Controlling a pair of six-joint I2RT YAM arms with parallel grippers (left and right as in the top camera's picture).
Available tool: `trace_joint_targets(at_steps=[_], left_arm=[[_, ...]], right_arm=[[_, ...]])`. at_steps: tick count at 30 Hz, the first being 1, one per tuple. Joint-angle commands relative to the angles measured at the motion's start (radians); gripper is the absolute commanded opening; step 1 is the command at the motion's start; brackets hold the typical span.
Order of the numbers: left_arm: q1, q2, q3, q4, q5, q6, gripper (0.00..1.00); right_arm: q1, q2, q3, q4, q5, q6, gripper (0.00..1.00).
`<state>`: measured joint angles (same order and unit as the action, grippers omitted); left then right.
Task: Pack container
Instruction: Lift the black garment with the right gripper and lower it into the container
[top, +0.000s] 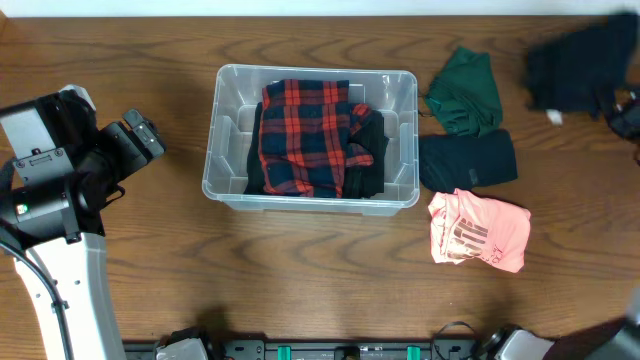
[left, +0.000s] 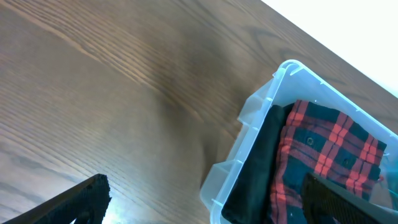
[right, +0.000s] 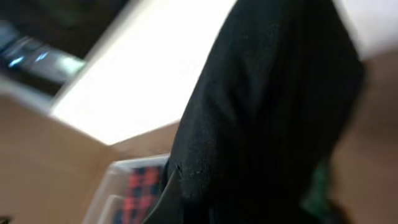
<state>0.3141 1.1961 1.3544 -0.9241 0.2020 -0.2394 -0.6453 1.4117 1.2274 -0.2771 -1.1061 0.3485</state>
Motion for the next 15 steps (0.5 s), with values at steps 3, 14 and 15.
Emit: trace_joint_targets(at_steps=[3,14,15], left_arm=[[0.005,0.004,-0.002,-0.003,-0.012,-0.002,0.98],[0.005,0.004,-0.002,-0.003,-0.012,-0.002,0.98],[0.005,0.004,-0.002,-0.003,-0.012,-0.002,0.98]], right_arm=[[0.217,-0.056,0.005,0.183,-0.062,0.264,0.01],[0.804,0.071,0.005,0.470,0.245,0.313,0.01],[0.845,0.093,0.005,0.500,0.266,0.314,0.01]])
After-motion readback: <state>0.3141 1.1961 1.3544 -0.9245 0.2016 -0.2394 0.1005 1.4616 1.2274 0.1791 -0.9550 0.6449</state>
